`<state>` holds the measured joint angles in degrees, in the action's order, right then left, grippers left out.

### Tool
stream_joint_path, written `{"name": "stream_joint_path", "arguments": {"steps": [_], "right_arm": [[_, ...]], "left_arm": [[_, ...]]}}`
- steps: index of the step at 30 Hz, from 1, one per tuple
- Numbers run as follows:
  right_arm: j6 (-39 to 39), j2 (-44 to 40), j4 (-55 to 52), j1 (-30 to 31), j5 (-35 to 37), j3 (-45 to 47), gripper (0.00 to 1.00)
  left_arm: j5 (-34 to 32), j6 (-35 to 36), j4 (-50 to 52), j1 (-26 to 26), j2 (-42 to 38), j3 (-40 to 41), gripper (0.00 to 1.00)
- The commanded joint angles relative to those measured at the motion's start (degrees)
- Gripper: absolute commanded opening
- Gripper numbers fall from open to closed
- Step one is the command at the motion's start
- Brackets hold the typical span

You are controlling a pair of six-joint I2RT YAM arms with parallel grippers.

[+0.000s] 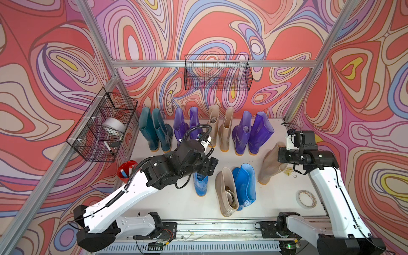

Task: Match and arrange rain boots in pairs
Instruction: Place the rain boot at the corner of the board.

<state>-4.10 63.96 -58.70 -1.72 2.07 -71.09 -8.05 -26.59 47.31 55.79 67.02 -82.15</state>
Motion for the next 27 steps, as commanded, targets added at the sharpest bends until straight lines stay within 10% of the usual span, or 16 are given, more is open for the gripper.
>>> {"name": "stream_joint_path", "arguments": {"steps": [1, 27], "right_arm": [[3.6, 1.39, 9.17, -2.38, 2.35, -3.25, 0.01], [13.95, 24.41, 35.48, -16.65, -14.02, -10.97, 0.04]], "left_arm": [[-1.35, 0.4, -0.11, -0.54, -1.06, 0.94, 0.77], [1.72, 0.56, -1.52, -4.98, -0.46, 2.71, 0.77]]}}
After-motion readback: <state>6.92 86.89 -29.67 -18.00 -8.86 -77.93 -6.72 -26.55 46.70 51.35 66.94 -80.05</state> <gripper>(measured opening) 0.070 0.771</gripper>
